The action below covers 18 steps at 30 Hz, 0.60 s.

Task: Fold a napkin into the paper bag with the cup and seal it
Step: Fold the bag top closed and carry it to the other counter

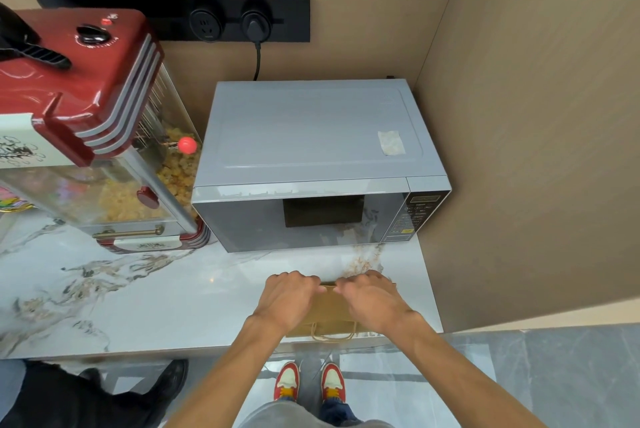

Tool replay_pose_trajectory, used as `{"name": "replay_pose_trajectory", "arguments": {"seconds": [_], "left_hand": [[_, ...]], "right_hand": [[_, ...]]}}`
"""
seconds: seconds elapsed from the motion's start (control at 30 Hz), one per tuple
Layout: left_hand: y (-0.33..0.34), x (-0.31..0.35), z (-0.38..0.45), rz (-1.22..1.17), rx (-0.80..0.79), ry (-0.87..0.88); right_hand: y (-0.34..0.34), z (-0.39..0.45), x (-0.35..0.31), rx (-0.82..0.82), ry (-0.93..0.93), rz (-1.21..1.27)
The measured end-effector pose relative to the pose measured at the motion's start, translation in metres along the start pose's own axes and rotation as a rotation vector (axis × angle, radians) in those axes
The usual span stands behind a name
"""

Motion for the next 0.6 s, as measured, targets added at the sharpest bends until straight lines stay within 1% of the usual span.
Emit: {"name": "replay_pose_trajectory", "arguments": {"seconds": [0.1, 0.17, 0.33, 0.4, 0.53, 0.6], "left_hand": [[0.002, 0.008, 0.002, 0.005, 0.004, 0.002], [0.004, 0.008, 0.0, 0.006, 0.029, -0.018], [0.007, 0.005, -0.007, 0.008, 0.091, -0.048], [0.007, 0.003, -0.009, 0.005, 0.107, -0.062], [0.009, 0.0, -0.014, 0.007, 0.11, -0.063], [0.01, -0.001, -0.015, 0.002, 0.112, -0.052]], "right_hand": [[0.001, 0.002, -0.005, 0.039, 0.001, -0.003], [0.003, 0.002, -0.003, 0.082, 0.015, -0.037], [0.007, 0.002, 0.004, 0.126, 0.071, -0.127], [0.007, 0.002, 0.007, 0.108, 0.099, -0.126], [0.009, 0.0, 0.013, -0.02, 0.062, -0.022], [0.011, -0.003, 0.017, -0.009, 0.042, 0.025]]}}
Point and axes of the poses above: each hand's wrist, its own z-axis towards the middle knuckle, its own y-axis out of the palm, x = y × z, the point moved 1 cm from there along z, towards the middle knuckle, and after that the axes turned 9 degrees about -z, right-handed, at the moved point
